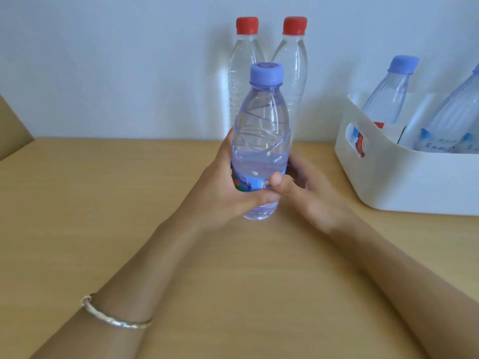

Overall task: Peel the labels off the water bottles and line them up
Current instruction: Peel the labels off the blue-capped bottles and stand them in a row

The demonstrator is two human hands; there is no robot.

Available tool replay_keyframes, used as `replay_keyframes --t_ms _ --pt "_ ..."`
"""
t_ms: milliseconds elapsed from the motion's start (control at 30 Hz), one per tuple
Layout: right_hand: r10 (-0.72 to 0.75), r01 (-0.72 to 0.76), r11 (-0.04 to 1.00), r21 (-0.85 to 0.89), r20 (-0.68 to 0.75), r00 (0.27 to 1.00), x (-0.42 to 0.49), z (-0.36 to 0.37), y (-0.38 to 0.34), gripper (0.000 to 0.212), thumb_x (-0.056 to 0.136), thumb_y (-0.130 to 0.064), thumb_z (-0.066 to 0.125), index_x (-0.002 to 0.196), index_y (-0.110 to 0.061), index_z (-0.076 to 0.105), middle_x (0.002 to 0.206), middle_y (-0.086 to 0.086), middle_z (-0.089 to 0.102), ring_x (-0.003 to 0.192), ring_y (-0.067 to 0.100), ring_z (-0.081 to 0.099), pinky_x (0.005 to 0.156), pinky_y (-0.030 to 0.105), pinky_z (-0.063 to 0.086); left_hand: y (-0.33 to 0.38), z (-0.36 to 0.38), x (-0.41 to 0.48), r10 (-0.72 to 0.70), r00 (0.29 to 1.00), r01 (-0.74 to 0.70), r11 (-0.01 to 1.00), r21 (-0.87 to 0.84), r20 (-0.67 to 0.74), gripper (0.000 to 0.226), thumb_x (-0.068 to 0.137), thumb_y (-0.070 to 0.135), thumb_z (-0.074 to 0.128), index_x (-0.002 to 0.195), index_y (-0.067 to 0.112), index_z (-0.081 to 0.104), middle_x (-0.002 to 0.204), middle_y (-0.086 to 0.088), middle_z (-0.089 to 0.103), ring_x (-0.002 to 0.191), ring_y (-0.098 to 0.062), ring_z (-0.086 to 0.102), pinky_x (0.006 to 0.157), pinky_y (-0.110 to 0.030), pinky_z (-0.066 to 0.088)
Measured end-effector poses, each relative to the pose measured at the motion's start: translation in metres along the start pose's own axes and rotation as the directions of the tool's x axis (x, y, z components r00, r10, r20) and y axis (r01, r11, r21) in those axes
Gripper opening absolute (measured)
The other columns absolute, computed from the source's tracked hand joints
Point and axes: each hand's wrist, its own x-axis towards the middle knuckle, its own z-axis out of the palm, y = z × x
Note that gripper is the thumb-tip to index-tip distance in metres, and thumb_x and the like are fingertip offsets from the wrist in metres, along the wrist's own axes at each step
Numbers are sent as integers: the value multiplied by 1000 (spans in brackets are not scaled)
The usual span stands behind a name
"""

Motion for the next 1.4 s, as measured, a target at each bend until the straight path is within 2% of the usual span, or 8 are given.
replay_keyframes --t_ms 167,300,400,567,867,1067,1233,1400 --pt "-23 23 999 30 -21 1000 -2 6 1 45 91 -35 53 133 -21 50 123 -10 65 118 6 59 96 29 49 5 -1 -6 19 1000 -19 1000 4 -3 86 76 15 81 146 23 30 121 28 58 112 11 55 82 -8 46" --pt "-41 44 997 61 -43 998 -4 9 1 43 91 -33 52 132 -21 51 122 -11 66 115 4 60 94 24 49 7 0 -10 42 998 -41 999 25 -51 78 73 28 78 139 31 38 121 28 58 113 8 55 79 -14 52" --pt "-43 47 997 60 -63 997 -5 10 0 41 90 -34 53 130 -24 52 120 -12 66 115 4 60 95 30 50 11 2 -12 49 995 -45 998 40 -88 64 73 30 75 127 41 44 119 23 60 111 2 57 80 -25 57" --pt "-70 76 995 66 -88 994 -5 11 -1 33 90 -33 54 123 -31 53 117 -15 67 113 3 61 89 27 53 9 -1 -12 33 997 -33 999 1 -77 70 76 27 75 138 32 43 125 17 60 119 -4 56 86 -40 58" --pt "-93 98 995 26 -139 986 -8 11 -9 21 93 -31 54 109 -44 50 101 -38 63 99 -12 61 77 9 47 5 1 -8 1 999 -3 999 -46 -48 73 81 18 67 147 23 36 127 11 63 119 -8 60 92 -43 56" --pt "-97 96 995 -14 -153 983 -8 11 -8 19 93 -33 54 106 -47 51 102 -37 63 99 -10 62 79 13 50 7 1 -9 47 992 -41 998 52 -120 66 77 25 66 139 30 46 126 9 61 117 -8 59 84 -46 58" --pt "-88 86 996 -21 -156 984 -7 10 -8 22 93 -32 58 107 -47 51 101 -36 64 99 -8 62 78 14 51 11 10 -10 64 975 -38 992 121 -213 59 70 19 60 123 44 50 119 6 57 110 -4 59 75 -36 60" --pt "-66 65 998 -10 -168 983 -6 9 -4 25 88 -38 62 109 -45 50 107 -32 63 103 -7 61 79 13 50 11 12 -8 57 969 -14 984 177 -241 59 66 23 57 124 33 55 110 6 63 102 -10 62 81 -41 57"
